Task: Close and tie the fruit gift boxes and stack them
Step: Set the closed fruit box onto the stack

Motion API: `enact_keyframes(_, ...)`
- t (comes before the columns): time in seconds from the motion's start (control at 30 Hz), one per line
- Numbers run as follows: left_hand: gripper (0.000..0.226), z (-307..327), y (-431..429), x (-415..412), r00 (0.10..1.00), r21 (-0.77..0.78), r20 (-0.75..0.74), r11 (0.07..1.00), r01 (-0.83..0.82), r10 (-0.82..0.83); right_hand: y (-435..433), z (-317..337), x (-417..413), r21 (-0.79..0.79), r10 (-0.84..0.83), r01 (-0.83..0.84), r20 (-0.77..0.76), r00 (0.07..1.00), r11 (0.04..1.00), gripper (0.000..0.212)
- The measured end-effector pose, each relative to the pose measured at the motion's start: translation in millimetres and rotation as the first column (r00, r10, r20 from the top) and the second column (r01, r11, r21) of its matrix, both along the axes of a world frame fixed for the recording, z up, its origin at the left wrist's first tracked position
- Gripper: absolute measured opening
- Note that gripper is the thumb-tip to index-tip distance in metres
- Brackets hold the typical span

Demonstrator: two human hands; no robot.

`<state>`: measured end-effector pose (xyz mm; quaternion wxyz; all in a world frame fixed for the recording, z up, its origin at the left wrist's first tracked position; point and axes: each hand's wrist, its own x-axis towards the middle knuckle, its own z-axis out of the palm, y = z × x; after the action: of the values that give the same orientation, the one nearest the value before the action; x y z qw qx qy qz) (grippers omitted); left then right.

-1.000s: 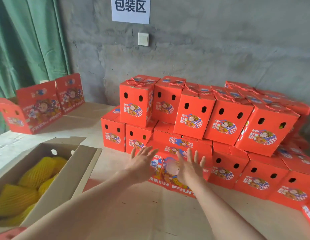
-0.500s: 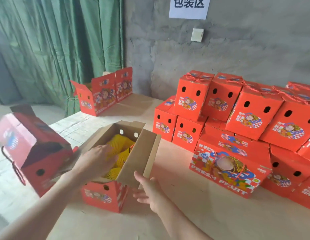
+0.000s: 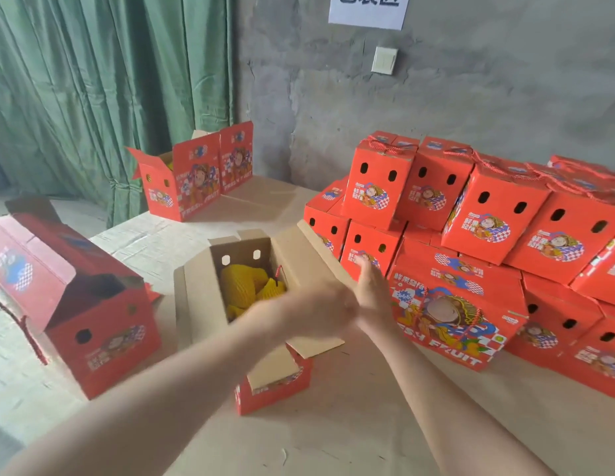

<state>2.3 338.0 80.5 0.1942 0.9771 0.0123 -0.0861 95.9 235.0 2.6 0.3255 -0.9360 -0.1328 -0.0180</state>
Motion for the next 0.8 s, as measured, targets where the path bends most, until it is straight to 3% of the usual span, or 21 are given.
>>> enact_keyframes(0.07, 0.021, -12, 33, 15, 0.973, 0.116, 0.229, 0.992, -0.041, 0.014, 4, 6, -8, -0.203, 0.179, -0.134, 0.222, 0.959, 0.97, 0.047)
enact_keyframes(0.1, 0.024, -15, 54, 21, 0.965, 0.144, 0.256, 0.985, -0.096, 0.056, 10, 9, -15, -0.265, 0.315, -0.255, 0.221, 0.923, 0.93, 0.036)
enact_keyframes(0.17, 0.03, -36, 97, 32, 0.958, 0.209, 0.251, 0.958, -0.196, 0.141, 36, 15, -37, -0.422, 0.486, -0.45, -0.024, 0.873, 0.787, 0.04)
enact_keyframes(0.23, 0.034, -51, 120, 31, 0.956, 0.263, 0.238, 0.936, -0.232, 0.17, 70, 4, -57, -0.51, 0.48, -0.603, -0.366, 0.797, 0.613, 0.053)
enact_keyframes(0.3, 0.035, -70, 132, 28, 0.952, 0.256, 0.242, 0.934, -0.25, 0.188, 91, -13, -65, -0.522, 0.433, -0.679, -0.525, 0.733, 0.516, 0.065)
enact_keyframes(0.37, 0.034, -87, 139, 26, 0.955, 0.262, 0.234, 0.933, -0.245, 0.185, 95, -24, -66, -0.542, 0.417, -0.674, -0.53, 0.738, 0.502, 0.074)
enact_keyframes(0.6, 0.032, -125, 144, 9, 0.993, 0.317, 0.107, 0.946, -0.072, 0.039, 30, -32, -40, -0.569, 0.35, -0.545, -0.422, 0.836, 0.615, 0.082)
enact_keyframes(0.73, 0.03, -135, 120, -2, 0.987, 0.12, 0.123, 0.988, 0.093, -0.108, -26, -30, -25, -0.678, 0.279, -0.5, -0.417, 0.865, 0.539, 0.075)
enact_keyframes(0.8, 0.033, -141, 96, -5, 0.966, 0.115, 0.193, 0.982, 0.152, -0.172, -54, -31, -26, -0.706, 0.256, -0.495, -0.425, 0.868, 0.507, 0.069)
